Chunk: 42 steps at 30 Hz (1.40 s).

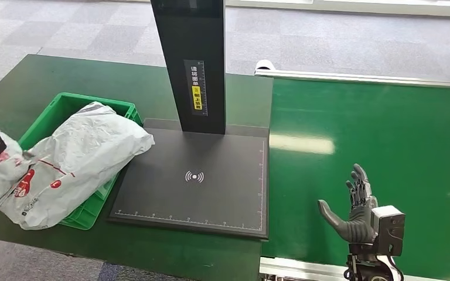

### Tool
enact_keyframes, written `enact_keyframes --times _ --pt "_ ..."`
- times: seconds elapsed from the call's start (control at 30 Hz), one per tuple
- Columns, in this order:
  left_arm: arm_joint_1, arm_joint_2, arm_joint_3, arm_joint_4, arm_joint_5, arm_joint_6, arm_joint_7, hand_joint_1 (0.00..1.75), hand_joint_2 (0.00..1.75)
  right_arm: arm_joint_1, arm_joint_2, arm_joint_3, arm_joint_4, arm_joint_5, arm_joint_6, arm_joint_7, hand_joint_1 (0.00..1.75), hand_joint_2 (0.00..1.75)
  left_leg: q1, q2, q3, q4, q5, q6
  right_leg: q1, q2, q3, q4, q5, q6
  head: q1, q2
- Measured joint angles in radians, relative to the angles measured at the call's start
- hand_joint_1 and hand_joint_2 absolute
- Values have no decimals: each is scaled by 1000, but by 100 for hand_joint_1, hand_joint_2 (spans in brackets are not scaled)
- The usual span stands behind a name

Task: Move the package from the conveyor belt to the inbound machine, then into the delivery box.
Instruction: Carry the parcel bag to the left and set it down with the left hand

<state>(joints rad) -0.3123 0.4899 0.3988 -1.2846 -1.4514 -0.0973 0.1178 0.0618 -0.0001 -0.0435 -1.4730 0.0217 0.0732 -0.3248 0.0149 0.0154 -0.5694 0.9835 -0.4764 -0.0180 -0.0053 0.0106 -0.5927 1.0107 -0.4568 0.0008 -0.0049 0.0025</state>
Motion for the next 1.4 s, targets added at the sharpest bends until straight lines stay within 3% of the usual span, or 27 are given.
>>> enact_keyframes --times 0.13,0.4,0.57,0.87,0.93,1.07,1.17,1.27,1.4 --pt "13 76 7 125 7 -16 -5 175 175 -18 -1 3 15 3 4 0 0 175 0 -4 -2 0 0 0 0 -4 0 -1 -1 0 0 0" --pt "3 156 -7 292 79 -120 -48 168 175 -35 0 15 34 21 10 10 0 175 0 -5 -1 0 -1 0 0 -4 -1 -1 -1 0 0 0" --pt "-117 143 -75 432 28 67 -64 168 175 -30 4 16 30 29 6 17 0 175 0 -13 -1 1 1 0 0 -13 2 -1 -1 0 0 0" --pt "-205 120 -136 535 18 100 -55 175 175 -17 11 15 20 32 6 20 0 175 -1 -9 -1 1 0 0 -1 -9 0 -1 0 -1 0 0" --pt "-209 114 -140 538 18 174 -57 175 175 -15 11 15 18 32 5 20 0 175 -1 -9 -1 1 0 0 -1 -9 -1 -1 -1 -1 0 0" --pt "-214 74 -141 484 14 536 -77 175 175 -11 15 16 9 29 -5 31 0 175 -1 -10 -2 1 0 0 -1 -10 0 -1 -1 -1 0 0" --pt "-204 37 -141 381 36 720 -128 175 175 -10 15 20 8 16 -21 33 0 175 -1 -9 -2 1 0 0 -1 -9 1 -1 0 0 0 0" --pt "-173 -12 -126 238 44 787 -217 175 175 -10 13 28 8 2 -30 28 0 175 -2 -9 -2 1 0 0 -1 -9 0 -1 0 0 0 0" --pt "-144 -94 -67 46 35 798 -343 175 175 -11 5 38 13 -8 -31 21 0 175 -2 -9 -2 1 0 0 -1 -9 0 -1 0 0 0 0"
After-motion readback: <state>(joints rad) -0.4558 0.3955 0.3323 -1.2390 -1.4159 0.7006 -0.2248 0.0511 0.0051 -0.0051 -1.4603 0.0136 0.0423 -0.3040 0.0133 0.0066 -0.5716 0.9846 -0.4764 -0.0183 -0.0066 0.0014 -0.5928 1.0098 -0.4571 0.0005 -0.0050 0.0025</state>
